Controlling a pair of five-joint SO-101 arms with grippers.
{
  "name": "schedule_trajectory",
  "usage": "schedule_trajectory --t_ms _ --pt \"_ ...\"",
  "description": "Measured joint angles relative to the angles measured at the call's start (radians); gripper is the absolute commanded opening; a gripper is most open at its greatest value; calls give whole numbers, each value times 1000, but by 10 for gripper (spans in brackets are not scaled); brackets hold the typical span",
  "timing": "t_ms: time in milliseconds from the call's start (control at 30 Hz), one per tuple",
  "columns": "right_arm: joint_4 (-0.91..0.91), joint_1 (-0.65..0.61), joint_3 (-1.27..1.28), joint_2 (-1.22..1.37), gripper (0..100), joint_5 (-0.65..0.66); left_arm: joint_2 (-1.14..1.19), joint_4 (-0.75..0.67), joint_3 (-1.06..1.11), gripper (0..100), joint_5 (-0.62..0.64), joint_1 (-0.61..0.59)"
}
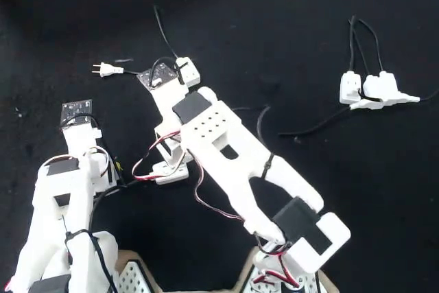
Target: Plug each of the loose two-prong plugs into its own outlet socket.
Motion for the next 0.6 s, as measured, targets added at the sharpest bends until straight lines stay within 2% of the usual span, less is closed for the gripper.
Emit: schedule_trajectory --t_ms 467,600 --pt "20 0 -12 48 10 0 0 0 0 191 0 0" --pt "37 0 -20 49 10 -41 0 0 0 191 0 0"
